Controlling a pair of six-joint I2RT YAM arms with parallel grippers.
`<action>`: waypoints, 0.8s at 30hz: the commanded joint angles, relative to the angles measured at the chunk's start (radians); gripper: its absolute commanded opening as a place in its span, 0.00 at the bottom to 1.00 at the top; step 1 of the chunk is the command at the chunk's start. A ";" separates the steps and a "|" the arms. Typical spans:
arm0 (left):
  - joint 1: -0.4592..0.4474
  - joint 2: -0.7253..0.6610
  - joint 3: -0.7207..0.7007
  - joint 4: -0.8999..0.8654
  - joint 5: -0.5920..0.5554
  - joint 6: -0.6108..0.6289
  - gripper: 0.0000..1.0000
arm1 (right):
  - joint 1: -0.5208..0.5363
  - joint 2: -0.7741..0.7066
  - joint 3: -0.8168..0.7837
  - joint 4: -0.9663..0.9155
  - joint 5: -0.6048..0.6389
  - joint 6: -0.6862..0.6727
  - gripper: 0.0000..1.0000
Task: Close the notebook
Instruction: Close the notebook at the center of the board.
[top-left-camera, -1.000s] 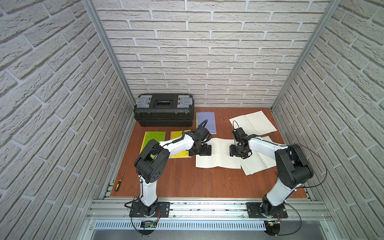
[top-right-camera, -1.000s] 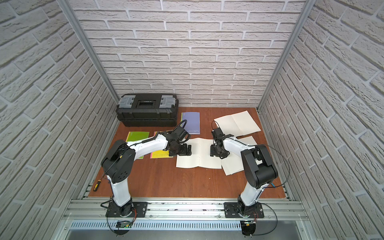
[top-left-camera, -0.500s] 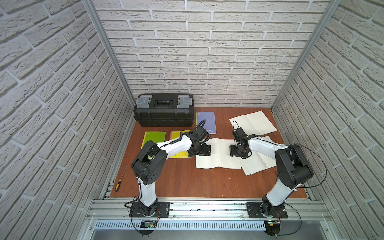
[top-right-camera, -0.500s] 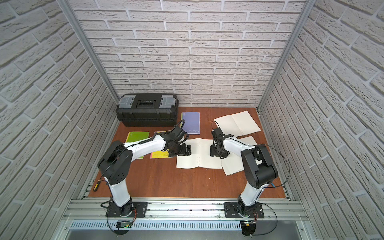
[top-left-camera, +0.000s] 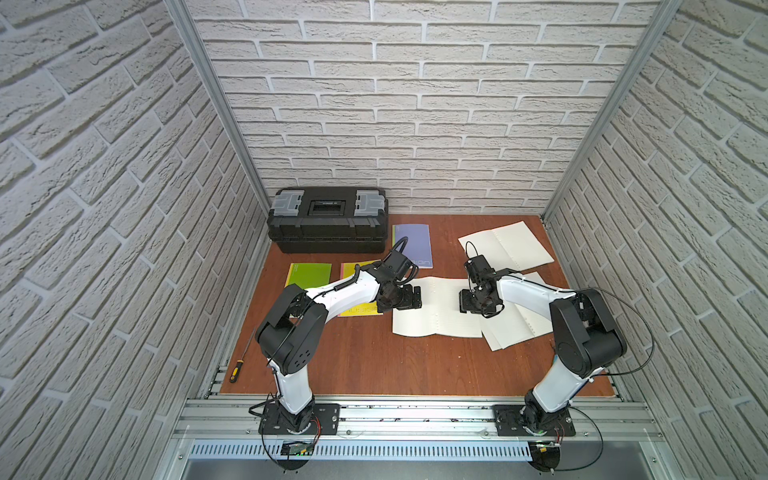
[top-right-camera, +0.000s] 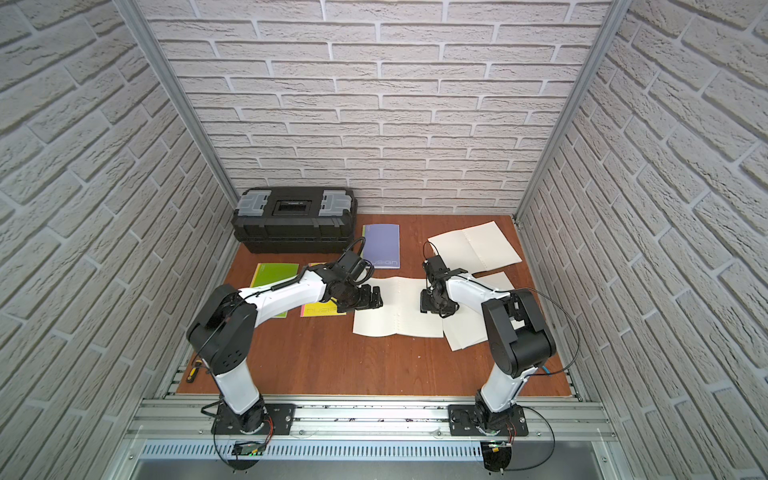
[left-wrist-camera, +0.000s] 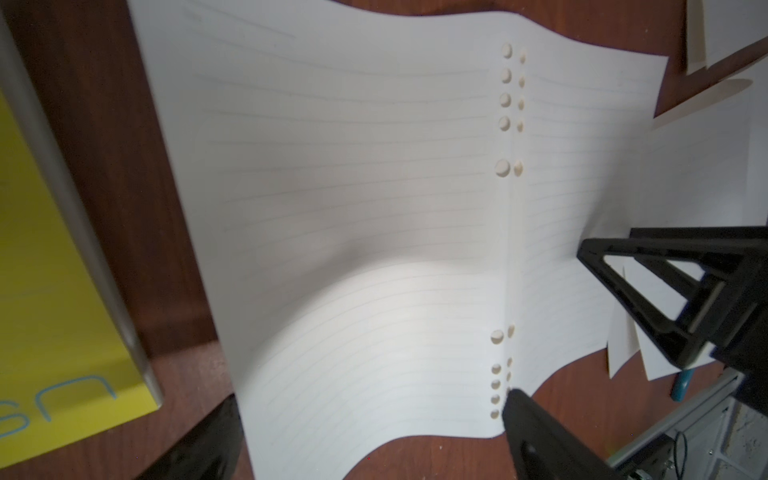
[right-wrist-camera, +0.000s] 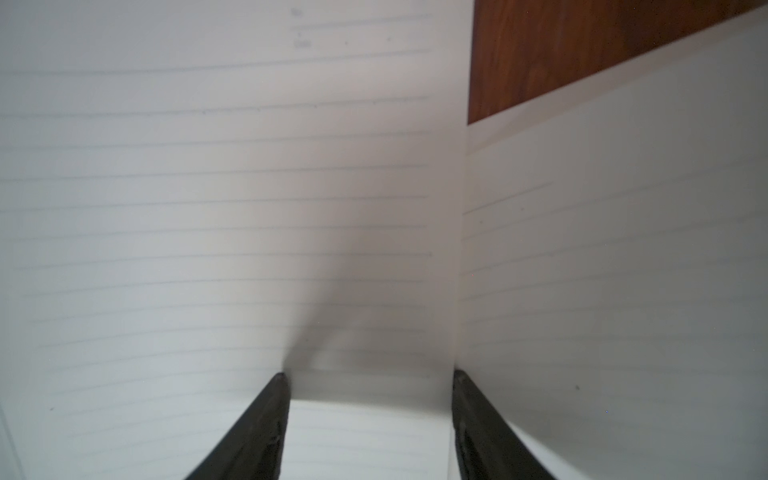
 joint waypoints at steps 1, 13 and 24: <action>0.001 -0.049 -0.013 0.067 0.047 -0.009 0.96 | 0.023 0.025 -0.025 -0.007 -0.065 0.016 0.61; 0.009 -0.084 -0.027 0.073 0.054 -0.013 0.96 | 0.023 0.024 -0.025 -0.008 -0.063 0.016 0.62; 0.018 -0.082 -0.060 0.139 0.110 -0.039 0.93 | 0.023 0.023 -0.026 -0.008 -0.063 0.016 0.62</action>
